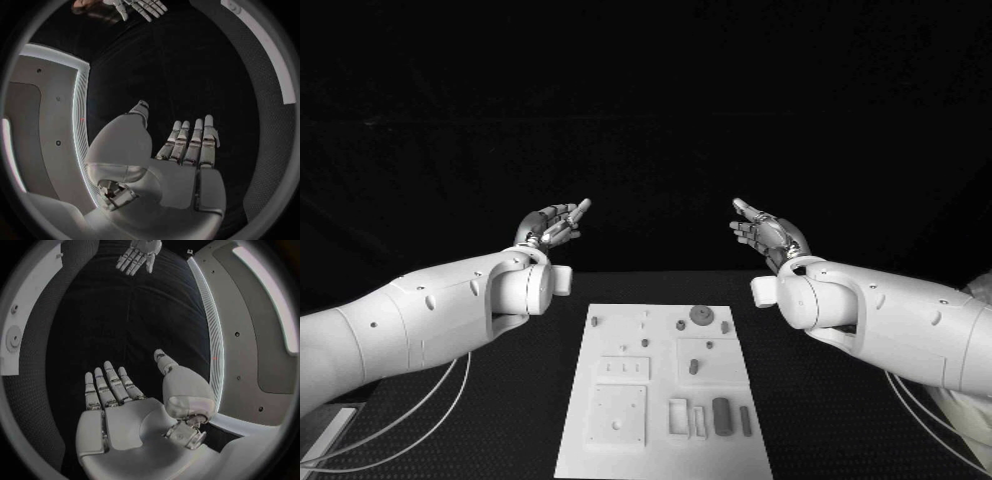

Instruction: Assemble the parts on the task board

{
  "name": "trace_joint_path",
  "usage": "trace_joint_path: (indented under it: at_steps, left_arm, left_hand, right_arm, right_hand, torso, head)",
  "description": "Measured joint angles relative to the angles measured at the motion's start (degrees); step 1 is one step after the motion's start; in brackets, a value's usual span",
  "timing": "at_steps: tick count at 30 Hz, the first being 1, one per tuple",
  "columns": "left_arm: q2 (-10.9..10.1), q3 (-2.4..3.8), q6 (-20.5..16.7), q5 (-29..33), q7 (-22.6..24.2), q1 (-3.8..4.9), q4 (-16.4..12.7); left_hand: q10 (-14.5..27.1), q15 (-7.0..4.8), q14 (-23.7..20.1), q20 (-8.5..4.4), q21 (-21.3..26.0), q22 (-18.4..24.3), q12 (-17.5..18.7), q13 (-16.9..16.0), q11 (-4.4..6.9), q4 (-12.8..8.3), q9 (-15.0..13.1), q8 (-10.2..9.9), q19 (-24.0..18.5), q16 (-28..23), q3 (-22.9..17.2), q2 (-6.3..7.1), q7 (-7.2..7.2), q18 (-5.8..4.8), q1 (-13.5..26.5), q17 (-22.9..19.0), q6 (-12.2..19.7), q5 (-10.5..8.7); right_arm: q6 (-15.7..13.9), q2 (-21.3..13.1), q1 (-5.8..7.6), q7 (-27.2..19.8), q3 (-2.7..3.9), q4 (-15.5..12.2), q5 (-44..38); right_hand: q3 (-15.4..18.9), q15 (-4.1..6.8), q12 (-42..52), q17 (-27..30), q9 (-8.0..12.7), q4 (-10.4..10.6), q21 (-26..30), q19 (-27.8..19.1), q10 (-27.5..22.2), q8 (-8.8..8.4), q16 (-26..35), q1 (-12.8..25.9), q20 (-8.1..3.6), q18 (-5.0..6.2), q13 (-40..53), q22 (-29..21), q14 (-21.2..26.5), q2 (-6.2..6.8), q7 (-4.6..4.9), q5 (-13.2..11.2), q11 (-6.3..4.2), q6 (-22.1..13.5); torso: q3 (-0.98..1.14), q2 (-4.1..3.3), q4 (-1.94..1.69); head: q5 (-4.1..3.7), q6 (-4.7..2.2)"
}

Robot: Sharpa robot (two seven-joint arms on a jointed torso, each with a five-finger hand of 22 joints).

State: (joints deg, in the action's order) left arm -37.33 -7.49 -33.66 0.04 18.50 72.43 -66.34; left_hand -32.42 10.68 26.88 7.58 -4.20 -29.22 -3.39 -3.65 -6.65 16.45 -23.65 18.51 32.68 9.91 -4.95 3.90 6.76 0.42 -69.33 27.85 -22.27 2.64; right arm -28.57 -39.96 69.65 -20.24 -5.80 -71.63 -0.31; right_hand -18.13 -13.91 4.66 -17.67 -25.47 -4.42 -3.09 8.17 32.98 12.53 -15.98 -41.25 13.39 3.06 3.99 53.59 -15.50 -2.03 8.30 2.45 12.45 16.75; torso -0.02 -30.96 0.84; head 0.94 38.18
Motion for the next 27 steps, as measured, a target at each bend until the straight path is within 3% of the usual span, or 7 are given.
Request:
trace_joint_path:
  at_steps: [5,8,11,14,18,23,27]
  left_arm:
    - [1.76,-1.6,4.9,-0.17,-4.43,2.89,5.71]
    - [2.22,-2.05,6.67,-0.31,-6.05,3.59,7.24]
    - [2.5,-2.23,8.32,-0.44,-7.54,4.04,8.13]
    - [1.52,-2.27,10.32,-1.27,-8.35,4.09,6.87]
    - [-0.08,-2.36,13.82,-3.64,-8.95,4.03,5.81]
    - [-0.95,-2.36,17.59,-5.93,-9.1,4.05,4.1]
    - [-2.2,-2.31,18.98,-7.57,-9.12,4.08,2.04]
  left_hand:
    - [-1.18,1.19,0.91,-0.11,-0.24,-0.73,-0.11,-0.17,-1.46,0.12,-0.55,0.3,0.62,0.56,-0.09,0.01,0.72,0.0,-0.78,0.6,-0.88,0.01]
    - [-4.33,1.75,1.78,-0.52,-0.89,-1.01,-1.35,-0.74,-2.68,0.12,-0.84,1.1,1.28,1.46,-0.09,-0.59,1.83,0.01,-1.39,0.94,-1.76,0.01]
    - [-9.44,1.53,6.72,-1.16,-2.84,-1.97,-3.78,-1.75,-3.6,0.12,-1.44,2.56,5.04,4.24,-0.09,-0.89,2.19,0.16,-3.81,2.09,-4.58,0.26]
    - [-15.44,0.5,12.35,-2.06,-5.46,-3.0,-6.68,-2.82,-3.98,-0.67,-1.99,4.47,10.44,7.11,-1.18,-2.3,2.55,2.44,-9.09,3.21,-9.25,4.3]
    - [-21.23,-1.51,19.75,-3.46,-8.04,-3.92,-8.88,-3.76,-3.27,-1.75,-1.96,5.87,16.39,10.67,-2.51,-3.0,3.25,3.71,-15.08,4.98,-13.94,5.73]
    - [-26.83,-3.06,23.46,-4.63,-8.73,-4.02,-10.48,-4.75,-1.61,-4.05,-1.73,7.03,19.57,12.01,-5.95,-2.47,4.05,4.45,-21.51,6.4,-19.19,6.9]
    - [-28.6,-3.97,25.33,-5.75,-8.89,-4.02,-10.41,-4.89,-1.04,-4.04,-1.22,6.95,21.42,12.09,-6.4,-1.53,4.15,4.44,-22.23,7.51,-20.74,4.06]
  right_arm:
    - [7.82,1.34,2.69,4.32,-1.47,5.3,-0.54]
    - [10.84,1.77,3.43,5.99,-1.97,6.87,-0.8]
    - [13.9,2.08,4.09,7.69,-2.28,8.13,-1.08]
    - [15.57,3.13,4.14,8.66,-2.4,11.12,-6.81]
    - [15.91,3.52,4.01,9.13,-2.38,14.72,-22.61]
    - [16.0,3.62,3.66,9.48,-2.38,14.59,-36.89]
    - [16.42,3.5,3.69,10.09,-2.38,13.63,-46.91]
  right_hand:
    - [-0.5,-0.62,0.76,-2.08,-1.92,-1.57,-0.89,1.3,1.83,1.46,-2.45,-2.79,0.4,0.88,0.3,5.15,-3.05,0.12,0.06,0.0,0.76,2.03]
    - [-0.63,-1.01,1.63,-3.26,-2.95,-3.35,-1.92,3.52,3.78,2.54,-4.24,-4.56,0.24,1.02,0.59,10.24,-5.83,0.22,0.15,0.0,1.07,3.65]
    - [-1.09,-1.1,2.84,-4.33,-3.85,-6.18,-3.34,6.89,6.5,3.8,-6.23,-7.24,-0.05,2.23,1.05,14.92,-9.49,0.39,0.32,0.0,1.32,5.85]
    - [-2.12,-0.69,4.28,-5.14,-4.57,-8.62,-4.63,10.5,9.7,5.23,-8.12,-10.63,-0.32,3.6,1.56,17.73,-13.3,0.64,0.53,0.0,1.06,8.54]
    - [-4.13,0.89,6.57,-6.24,-5.39,-10.63,-6.26,16.09,15.01,7.46,-10.74,-15.02,-0.53,5.63,2.44,19.36,-19.18,1.19,0.87,0.22,-0.3,13.26]
    - [-6.83,3.75,8.8,-7.53,-6.06,-11.58,-8.02,23.68,21.28,9.68,-13.63,-19.11,-0.64,8.2,3.42,19.59,-26.98,2.34,1.65,0.22,-2.33,19.03]
    - [-8.19,5.89,10.05,-8.49,-6.51,-12.08,-9.14,29.01,25.49,10.95,-15.37,-21.27,-0.79,9.42,4.07,19.16,-32.31,3.29,2.23,0.22,-3.82,22.88]
  torso:
    - [-0.01,0.01,0.03]
    - [-0.01,0.01,0.03]
    - [0.0,0.01,0.03]
    - [-0.03,0.02,0.02]
    - [-0.07,0.1,0.0]
    - [-0.17,0.09,0.07]
    - [-0.17,-0.15,0.1]
  head:
    - [0.01,0.01]
    - [0.01,0.01]
    - [0.01,0.01]
    - [0.13,0.31]
    - [0.55,0.74]
    - [0.65,0.78]
    - [0.53,0.5]
